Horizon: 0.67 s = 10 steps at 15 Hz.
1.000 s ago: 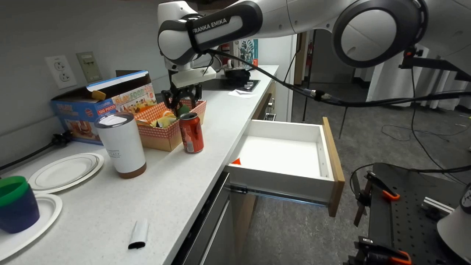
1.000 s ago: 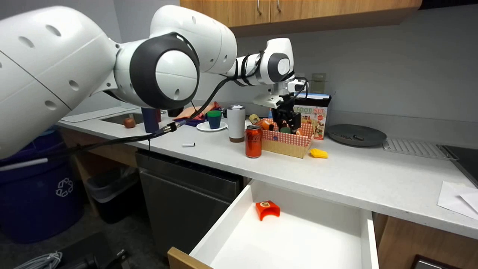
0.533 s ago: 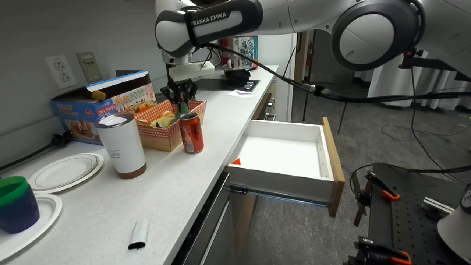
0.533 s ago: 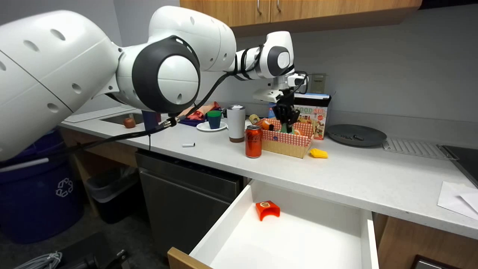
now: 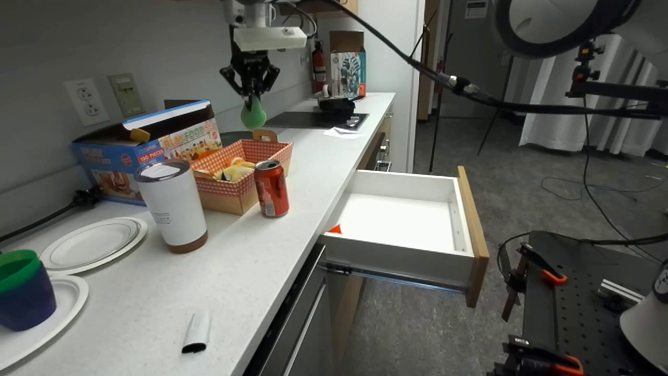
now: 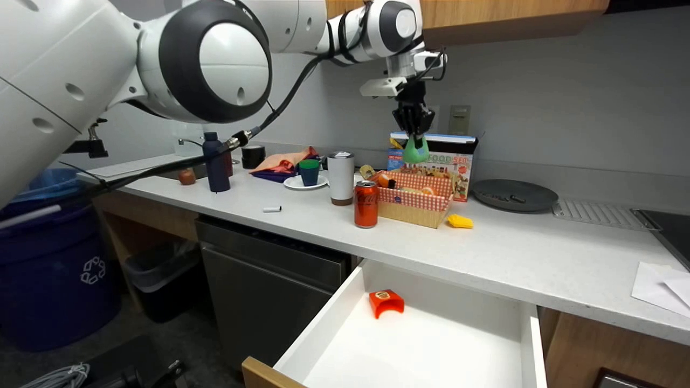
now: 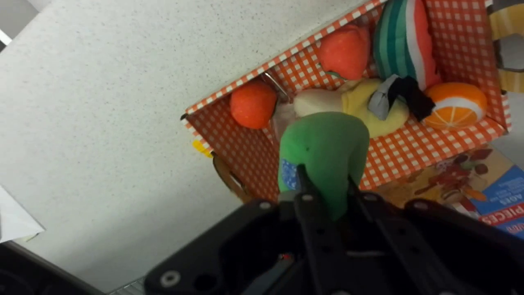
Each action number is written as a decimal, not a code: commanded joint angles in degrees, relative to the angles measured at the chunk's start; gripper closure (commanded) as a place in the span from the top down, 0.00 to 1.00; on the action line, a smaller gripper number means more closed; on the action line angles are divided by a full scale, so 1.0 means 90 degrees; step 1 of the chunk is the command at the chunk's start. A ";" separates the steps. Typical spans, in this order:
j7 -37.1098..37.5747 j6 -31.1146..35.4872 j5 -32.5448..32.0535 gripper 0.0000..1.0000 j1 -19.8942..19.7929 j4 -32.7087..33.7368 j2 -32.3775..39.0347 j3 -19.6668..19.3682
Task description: Put the green plush toy in the drawer
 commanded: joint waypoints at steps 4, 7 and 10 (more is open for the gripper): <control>0.0499 0.0213 0.0078 0.04 -0.0176 -0.1697 -0.1314 -0.0105; 0.0983 0.0333 0.0133 0.04 -0.0299 -0.2630 -0.1647 -0.0164; 0.1481 0.0728 0.0182 0.04 -0.0449 -0.3592 -0.1888 -0.0191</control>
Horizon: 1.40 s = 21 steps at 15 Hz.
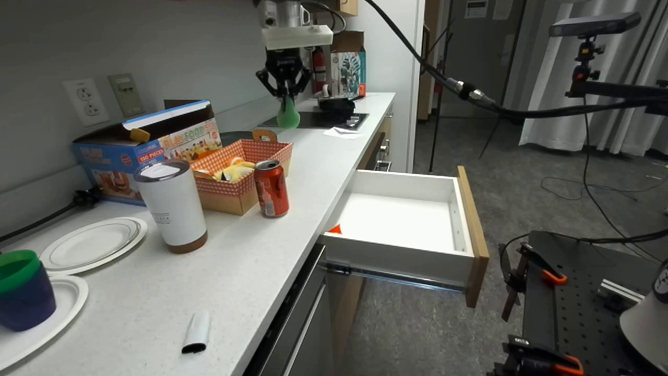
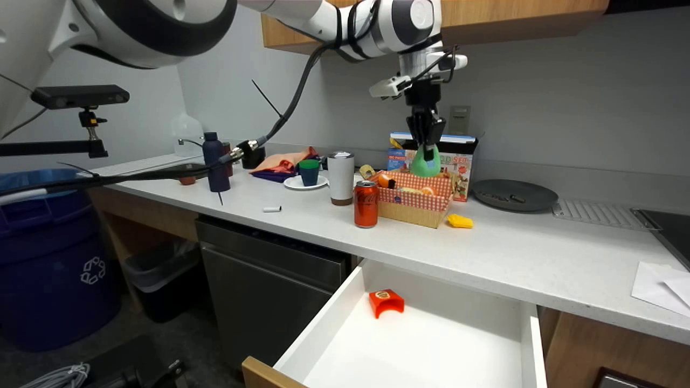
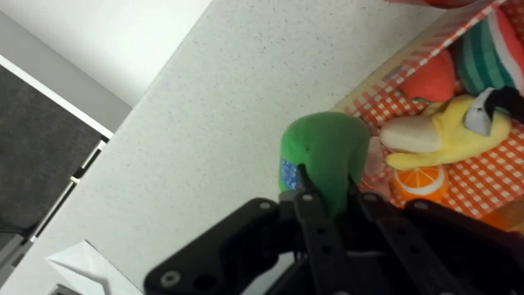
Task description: Put the green plush toy in the drawer
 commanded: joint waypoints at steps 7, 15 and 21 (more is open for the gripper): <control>0.1354 0.1164 0.0333 0.04 -0.0141 -0.3549 -0.1188 -0.0456; 0.1976 0.1839 0.0423 0.41 -0.0205 -0.6340 -0.2412 -0.0661; 0.2620 0.3180 -0.0171 0.87 -0.0170 -0.8044 -0.3541 -0.0763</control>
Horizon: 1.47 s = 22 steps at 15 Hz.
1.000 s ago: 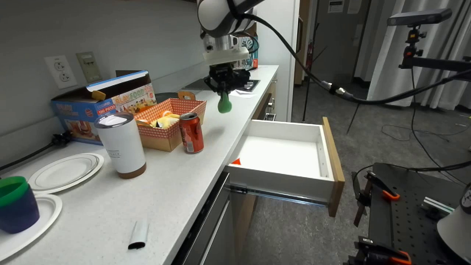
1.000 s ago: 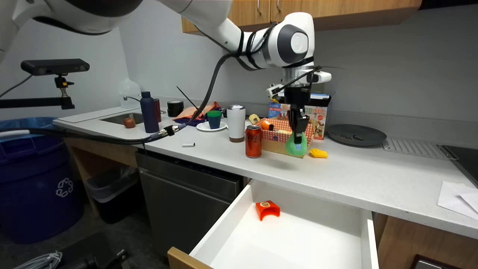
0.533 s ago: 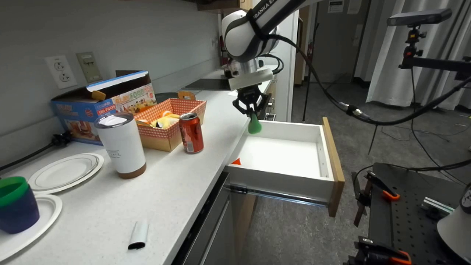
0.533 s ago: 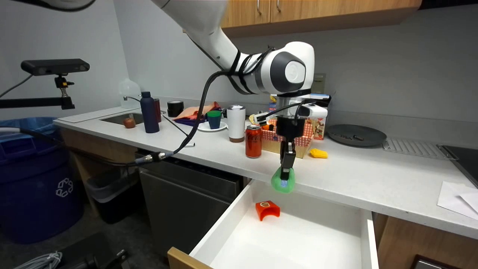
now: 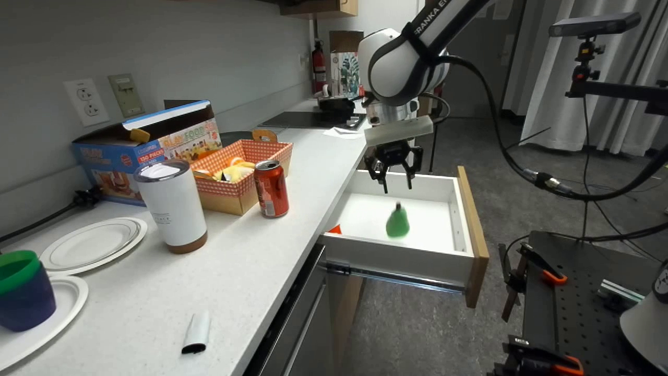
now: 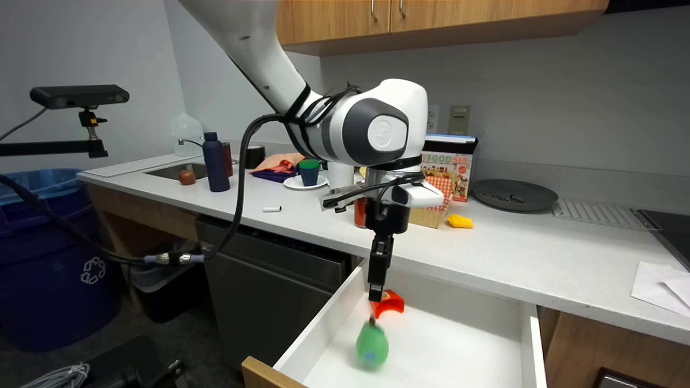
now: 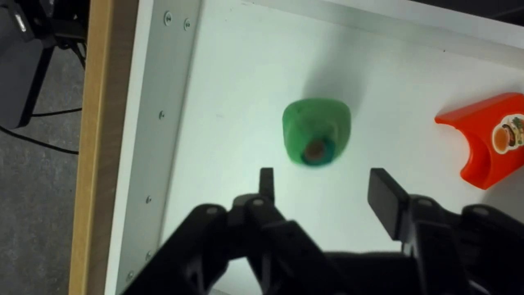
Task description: Put the green plush toy in the drawer
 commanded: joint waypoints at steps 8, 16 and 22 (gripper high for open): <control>0.2439 0.2405 -0.2626 1.00 -0.0321 -0.1592 -0.1930 0.0070; 0.2564 0.2810 -0.2710 1.00 -0.0694 -0.1639 -0.1981 0.0354; 0.2562 0.2816 -0.2710 1.00 -0.0721 -0.1644 -0.1953 0.0387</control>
